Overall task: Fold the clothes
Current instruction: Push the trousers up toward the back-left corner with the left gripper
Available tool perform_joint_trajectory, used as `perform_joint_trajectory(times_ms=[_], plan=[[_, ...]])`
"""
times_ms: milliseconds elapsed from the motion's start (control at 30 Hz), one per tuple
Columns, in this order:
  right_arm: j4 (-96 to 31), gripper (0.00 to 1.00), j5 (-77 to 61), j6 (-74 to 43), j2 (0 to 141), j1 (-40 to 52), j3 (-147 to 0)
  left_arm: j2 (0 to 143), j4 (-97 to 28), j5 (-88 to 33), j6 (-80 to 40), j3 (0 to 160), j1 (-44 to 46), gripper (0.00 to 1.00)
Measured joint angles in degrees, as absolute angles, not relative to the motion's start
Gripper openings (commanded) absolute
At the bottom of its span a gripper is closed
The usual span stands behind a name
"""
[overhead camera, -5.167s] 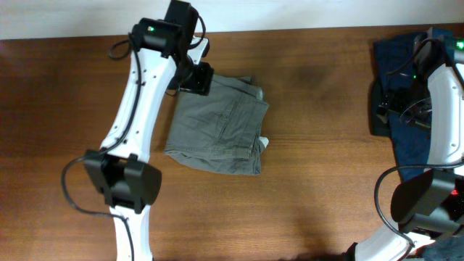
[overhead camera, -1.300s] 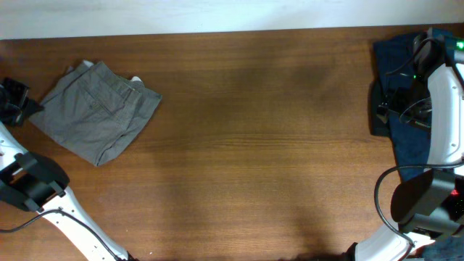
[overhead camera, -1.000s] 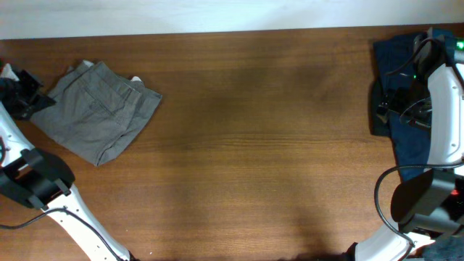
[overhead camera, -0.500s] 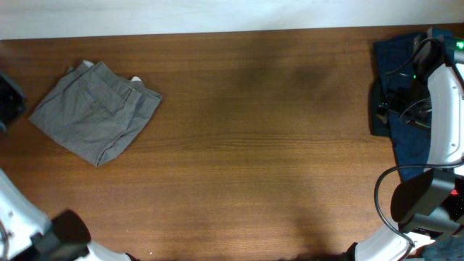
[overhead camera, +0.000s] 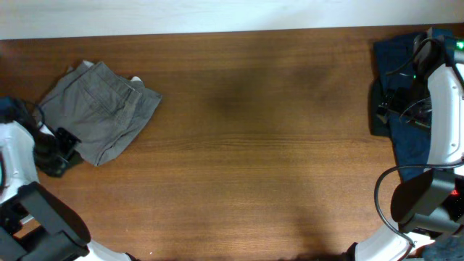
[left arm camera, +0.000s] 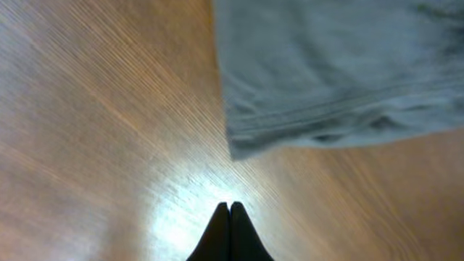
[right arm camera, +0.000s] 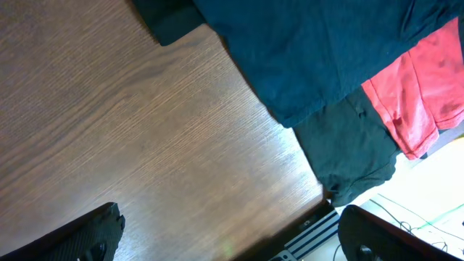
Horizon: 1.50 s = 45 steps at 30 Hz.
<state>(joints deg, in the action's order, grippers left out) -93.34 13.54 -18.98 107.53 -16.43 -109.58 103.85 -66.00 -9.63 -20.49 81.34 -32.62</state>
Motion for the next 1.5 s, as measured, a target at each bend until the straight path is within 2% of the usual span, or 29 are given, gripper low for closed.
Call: perform_joint_trajectory(times_ms=[533, 1133, 1500], plan=[[-93.36, 0.99, 13.52, -19.0, 107.53, -16.43, -109.58, 112.6, -58.15, -2.76, -27.49, 76.75, -32.8, 0.01], [-93.34, 0.99, 13.52, -19.0, 107.53, -16.43, -109.58, 116.29, -52.45, -7.77, -29.1, 76.75, -32.69, 0.01], [-93.34, 0.99, 13.52, -19.0, 107.53, -16.43, -109.58, 116.29, -47.55, -8.21, -33.41, 76.77, -27.24, 0.01]])
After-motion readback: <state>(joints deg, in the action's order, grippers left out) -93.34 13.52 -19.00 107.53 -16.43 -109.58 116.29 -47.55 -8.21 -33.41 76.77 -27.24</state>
